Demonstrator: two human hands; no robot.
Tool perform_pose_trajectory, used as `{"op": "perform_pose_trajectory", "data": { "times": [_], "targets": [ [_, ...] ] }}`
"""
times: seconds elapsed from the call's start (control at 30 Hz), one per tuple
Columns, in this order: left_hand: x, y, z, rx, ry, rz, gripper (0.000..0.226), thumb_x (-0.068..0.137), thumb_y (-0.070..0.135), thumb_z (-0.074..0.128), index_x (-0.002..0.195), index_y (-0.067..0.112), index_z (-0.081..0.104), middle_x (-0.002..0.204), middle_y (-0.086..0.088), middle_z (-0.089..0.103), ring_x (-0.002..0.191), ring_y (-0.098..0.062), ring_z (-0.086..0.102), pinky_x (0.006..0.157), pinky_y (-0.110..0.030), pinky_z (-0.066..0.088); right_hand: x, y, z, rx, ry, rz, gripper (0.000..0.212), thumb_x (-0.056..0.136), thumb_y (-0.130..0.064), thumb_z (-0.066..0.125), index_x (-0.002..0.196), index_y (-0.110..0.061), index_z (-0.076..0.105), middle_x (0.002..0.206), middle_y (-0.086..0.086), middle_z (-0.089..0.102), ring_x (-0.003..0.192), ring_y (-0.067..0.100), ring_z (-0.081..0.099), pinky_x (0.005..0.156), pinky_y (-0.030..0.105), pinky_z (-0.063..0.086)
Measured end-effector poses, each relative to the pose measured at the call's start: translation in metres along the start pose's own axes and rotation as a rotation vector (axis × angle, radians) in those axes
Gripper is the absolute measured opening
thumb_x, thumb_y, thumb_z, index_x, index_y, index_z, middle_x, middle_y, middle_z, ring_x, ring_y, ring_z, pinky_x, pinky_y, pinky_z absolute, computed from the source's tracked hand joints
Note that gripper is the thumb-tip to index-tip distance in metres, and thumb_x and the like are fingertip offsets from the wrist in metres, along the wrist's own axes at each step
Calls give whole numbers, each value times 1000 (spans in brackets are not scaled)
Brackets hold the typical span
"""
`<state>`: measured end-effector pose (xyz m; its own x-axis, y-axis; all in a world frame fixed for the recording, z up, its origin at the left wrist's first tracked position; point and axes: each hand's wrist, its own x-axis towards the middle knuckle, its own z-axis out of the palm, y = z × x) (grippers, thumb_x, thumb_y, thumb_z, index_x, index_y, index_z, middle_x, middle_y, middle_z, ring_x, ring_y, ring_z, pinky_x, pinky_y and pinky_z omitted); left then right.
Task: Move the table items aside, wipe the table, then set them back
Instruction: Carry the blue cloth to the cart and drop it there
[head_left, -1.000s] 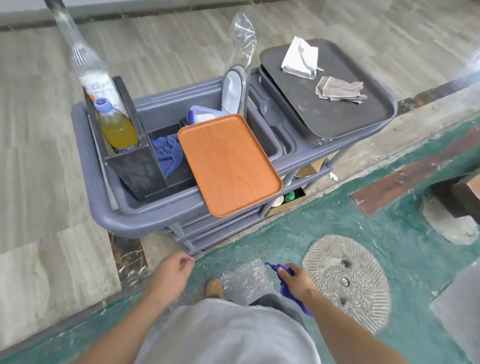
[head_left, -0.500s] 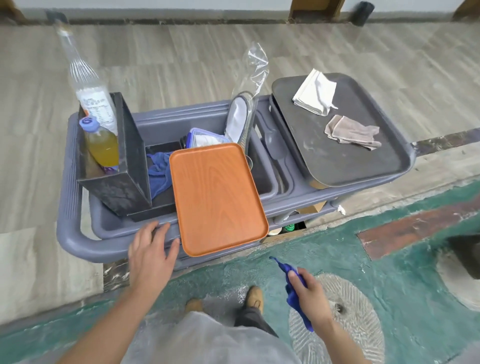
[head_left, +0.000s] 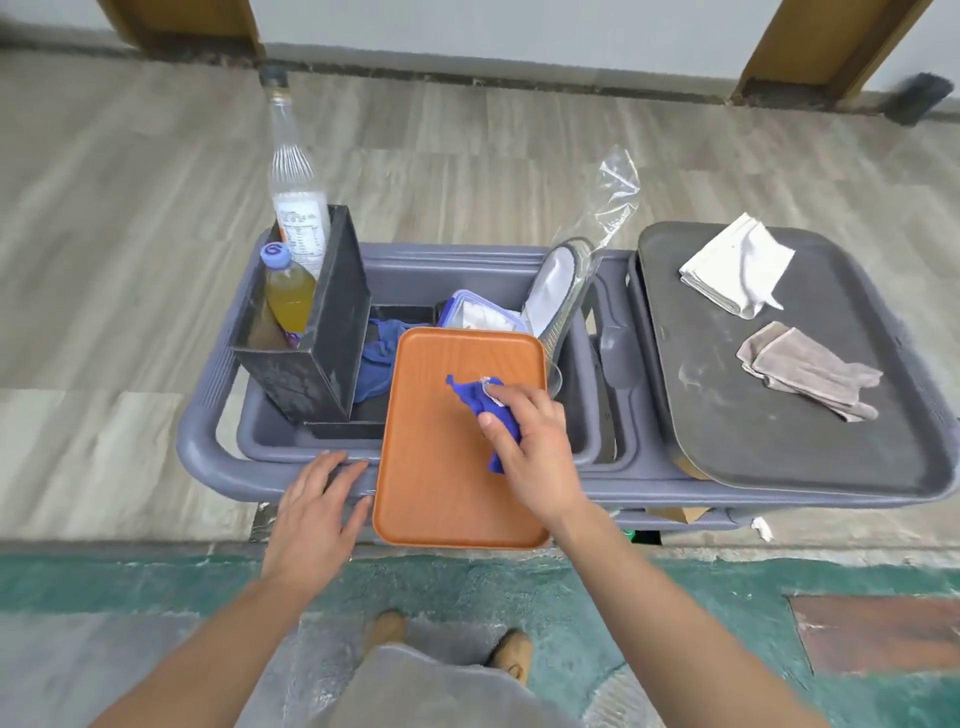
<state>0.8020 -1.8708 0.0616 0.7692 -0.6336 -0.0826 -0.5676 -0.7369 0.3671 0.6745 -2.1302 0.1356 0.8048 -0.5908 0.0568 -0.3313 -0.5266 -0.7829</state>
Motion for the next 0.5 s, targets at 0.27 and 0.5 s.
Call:
{"op": "perform_pose_trajectory", "data": {
  "times": [0.27,0.5],
  "targets": [
    [-2,5,-3,-16,-48,-51,54,96,49,43,144,26,54,153,0,45,148,-23,36,121,-44,33,34,11,58,-458,-224,-84,43,106,-50,47,144,-32,54,153,2,47,129,32,45,104,48,43],
    [-11,9,-6,-45,-34,-64,53,100,34,57,151,26,47,164,5,33,155,-17,24,125,-35,20,31,10,62,-613,-323,-74,58,105,-58,31,159,-38,29,173,3,18,159,34,11,122,53,19]
  ]
}}
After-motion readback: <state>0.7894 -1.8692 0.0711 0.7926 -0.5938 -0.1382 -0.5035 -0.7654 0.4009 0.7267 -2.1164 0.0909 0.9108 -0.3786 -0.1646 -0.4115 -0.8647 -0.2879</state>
